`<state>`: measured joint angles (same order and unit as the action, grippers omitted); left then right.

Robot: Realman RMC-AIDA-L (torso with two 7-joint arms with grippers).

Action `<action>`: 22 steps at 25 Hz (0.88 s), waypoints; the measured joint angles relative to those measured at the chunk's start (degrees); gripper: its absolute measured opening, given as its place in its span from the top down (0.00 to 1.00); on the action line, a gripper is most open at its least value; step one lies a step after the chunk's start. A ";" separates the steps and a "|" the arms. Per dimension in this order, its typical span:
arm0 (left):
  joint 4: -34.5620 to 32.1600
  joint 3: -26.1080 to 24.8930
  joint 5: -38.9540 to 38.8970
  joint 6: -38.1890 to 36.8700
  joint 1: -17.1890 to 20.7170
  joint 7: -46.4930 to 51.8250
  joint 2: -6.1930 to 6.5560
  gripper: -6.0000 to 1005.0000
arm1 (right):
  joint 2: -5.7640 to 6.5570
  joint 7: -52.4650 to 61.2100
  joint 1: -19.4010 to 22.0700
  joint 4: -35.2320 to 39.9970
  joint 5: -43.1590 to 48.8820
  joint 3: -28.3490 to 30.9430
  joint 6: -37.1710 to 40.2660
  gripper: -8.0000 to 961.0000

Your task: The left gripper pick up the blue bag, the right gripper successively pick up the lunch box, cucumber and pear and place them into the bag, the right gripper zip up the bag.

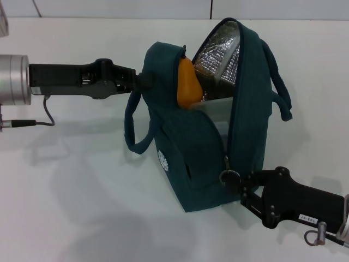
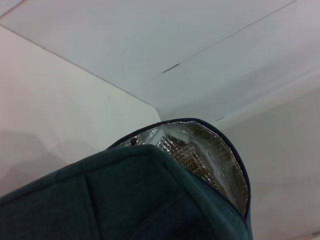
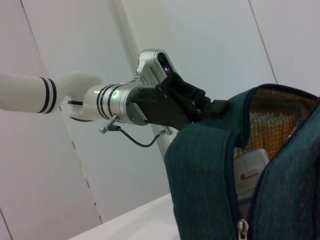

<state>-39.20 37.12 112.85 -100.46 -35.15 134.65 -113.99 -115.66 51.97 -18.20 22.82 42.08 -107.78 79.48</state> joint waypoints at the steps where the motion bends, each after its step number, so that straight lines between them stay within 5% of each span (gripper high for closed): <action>1: 0.00 -0.04 0.00 0.00 0.00 0.00 0.00 0.93 | 0.01 -0.01 0.01 0.00 -0.01 -0.02 -0.02 0.91; 22: 0.00 -0.04 -0.01 0.16 0.08 -0.44 0.00 0.93 | 0.33 -1.29 1.70 -0.48 0.01 3.41 4.38 0.99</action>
<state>-39.20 37.09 112.84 -100.30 -35.07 134.21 -113.99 -115.33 50.68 -16.50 22.34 42.10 -104.36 83.86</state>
